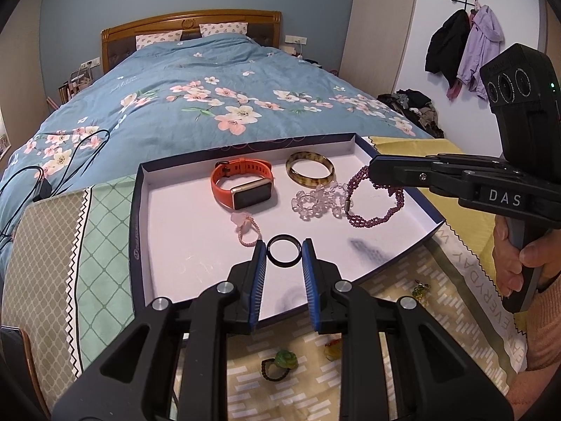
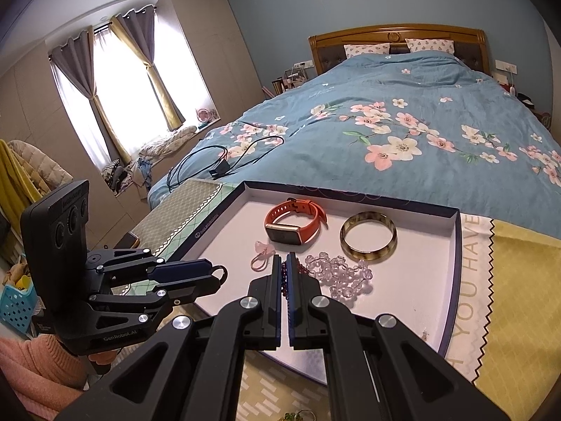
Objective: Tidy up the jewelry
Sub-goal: 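Carry the red bracelet into the box with the right tool while the left tool carries the ring, then open the right tool to release the bracelet while the left tool drops the black ring in the box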
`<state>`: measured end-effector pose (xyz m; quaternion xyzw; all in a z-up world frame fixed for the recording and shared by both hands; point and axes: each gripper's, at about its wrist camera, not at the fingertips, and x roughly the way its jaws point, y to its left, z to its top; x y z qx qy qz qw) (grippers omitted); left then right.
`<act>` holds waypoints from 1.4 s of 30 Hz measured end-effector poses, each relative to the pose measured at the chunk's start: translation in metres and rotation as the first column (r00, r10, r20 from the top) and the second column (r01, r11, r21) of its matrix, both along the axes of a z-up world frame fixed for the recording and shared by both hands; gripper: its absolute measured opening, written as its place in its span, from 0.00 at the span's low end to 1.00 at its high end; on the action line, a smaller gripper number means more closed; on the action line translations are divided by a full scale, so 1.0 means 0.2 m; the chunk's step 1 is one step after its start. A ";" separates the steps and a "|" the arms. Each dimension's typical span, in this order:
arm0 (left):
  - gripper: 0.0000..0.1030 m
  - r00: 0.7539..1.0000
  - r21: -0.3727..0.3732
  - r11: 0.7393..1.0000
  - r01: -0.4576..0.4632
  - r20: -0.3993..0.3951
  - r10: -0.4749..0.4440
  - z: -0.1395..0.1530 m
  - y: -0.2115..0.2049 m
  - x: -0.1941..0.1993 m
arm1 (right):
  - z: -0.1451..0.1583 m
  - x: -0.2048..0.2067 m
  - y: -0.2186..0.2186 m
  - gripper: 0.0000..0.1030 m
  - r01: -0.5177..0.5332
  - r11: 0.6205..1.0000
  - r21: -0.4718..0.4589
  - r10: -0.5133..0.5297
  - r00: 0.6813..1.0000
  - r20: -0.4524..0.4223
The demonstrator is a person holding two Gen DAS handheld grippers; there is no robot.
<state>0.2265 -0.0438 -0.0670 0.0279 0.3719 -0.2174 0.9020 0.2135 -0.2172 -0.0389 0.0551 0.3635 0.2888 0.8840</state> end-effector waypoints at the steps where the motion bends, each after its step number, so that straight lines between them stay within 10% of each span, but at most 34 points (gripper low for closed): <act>1: 0.20 1.000 0.000 1.000 0.001 -0.003 -0.001 0.00 0.00 0.01 | 0.00 0.00 0.00 0.01 -0.001 1.000 0.001 0.001 1.000 -0.003; 42: 0.21 0.990 0.030 0.999 -0.036 -0.134 0.040 -0.20 -0.04 0.26 | -0.15 0.19 -0.05 0.04 0.076 0.997 -0.024 -0.078 0.993 -0.094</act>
